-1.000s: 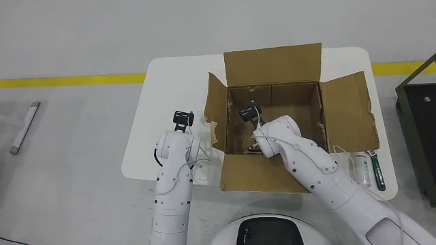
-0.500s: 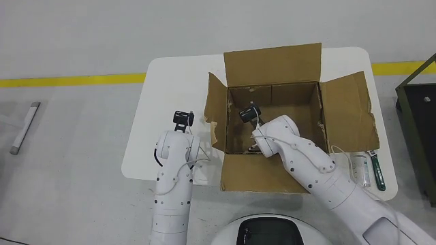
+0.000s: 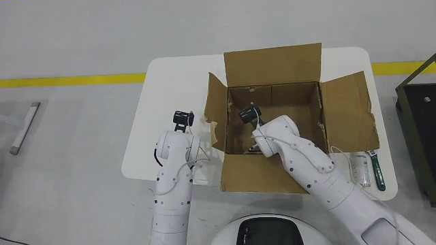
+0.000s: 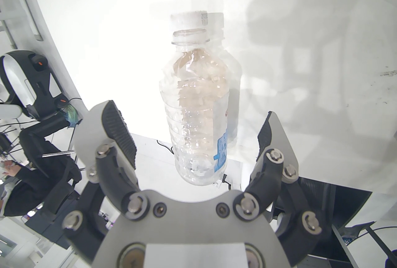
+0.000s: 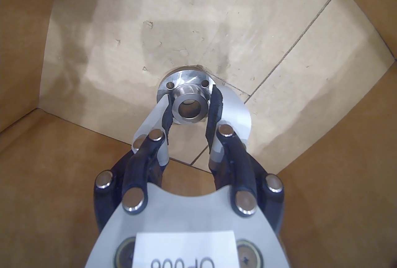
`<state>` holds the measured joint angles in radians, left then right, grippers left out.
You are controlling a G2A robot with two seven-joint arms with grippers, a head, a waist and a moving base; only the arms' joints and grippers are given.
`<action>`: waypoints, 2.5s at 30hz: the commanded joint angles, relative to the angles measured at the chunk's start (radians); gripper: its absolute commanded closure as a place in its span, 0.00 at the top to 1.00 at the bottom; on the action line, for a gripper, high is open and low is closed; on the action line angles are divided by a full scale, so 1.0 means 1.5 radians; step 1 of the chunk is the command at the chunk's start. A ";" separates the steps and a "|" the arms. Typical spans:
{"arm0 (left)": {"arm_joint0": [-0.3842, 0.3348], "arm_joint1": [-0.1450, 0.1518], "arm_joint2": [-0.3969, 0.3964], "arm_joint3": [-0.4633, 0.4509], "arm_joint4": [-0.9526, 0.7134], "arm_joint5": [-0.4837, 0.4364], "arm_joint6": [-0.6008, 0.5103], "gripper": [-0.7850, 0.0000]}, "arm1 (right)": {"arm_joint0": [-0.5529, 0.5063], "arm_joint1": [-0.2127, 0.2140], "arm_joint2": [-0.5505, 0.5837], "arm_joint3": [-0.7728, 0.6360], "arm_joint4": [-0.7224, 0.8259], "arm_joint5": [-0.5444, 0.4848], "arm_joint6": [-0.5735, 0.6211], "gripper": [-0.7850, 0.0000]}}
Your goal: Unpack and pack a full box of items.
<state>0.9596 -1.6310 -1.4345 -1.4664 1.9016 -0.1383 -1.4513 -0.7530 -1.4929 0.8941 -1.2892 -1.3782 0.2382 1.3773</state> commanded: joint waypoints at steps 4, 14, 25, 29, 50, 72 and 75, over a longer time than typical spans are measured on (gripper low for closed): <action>0.000 0.000 0.000 0.000 0.000 0.000 0.000 1.00 | -0.004 -0.002 0.021 -0.015 0.021 0.004 -0.009 0.00; 0.000 0.000 0.000 0.000 0.000 0.000 0.000 1.00 | -0.090 0.015 0.247 -0.211 0.350 -0.048 -0.089 0.00; 0.000 0.000 0.000 0.000 0.000 0.000 0.000 1.00 | -0.246 0.043 0.589 -0.382 0.811 -0.191 -0.175 0.00; 0.000 0.000 0.000 0.000 0.000 0.000 0.000 1.00 | -0.296 0.055 0.704 -0.451 0.835 -0.194 -0.224 0.00; 0.000 0.000 0.000 0.000 0.000 0.000 0.000 1.00 | -0.400 0.117 0.705 -0.483 0.130 -0.042 -0.103 0.00; 0.000 0.000 0.000 0.000 0.000 0.000 0.000 1.00 | -0.296 0.135 0.598 -0.265 0.044 -0.101 -0.088 0.00; 0.000 0.000 0.000 0.000 0.000 0.000 0.000 1.00 | -0.289 0.136 0.592 -0.257 0.045 -0.101 -0.090 0.00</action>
<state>0.9596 -1.6310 -1.4345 -1.4664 1.9016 -0.1383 -1.4513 -1.1908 -1.2896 1.7860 -1.6800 -1.3108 0.0866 1.2438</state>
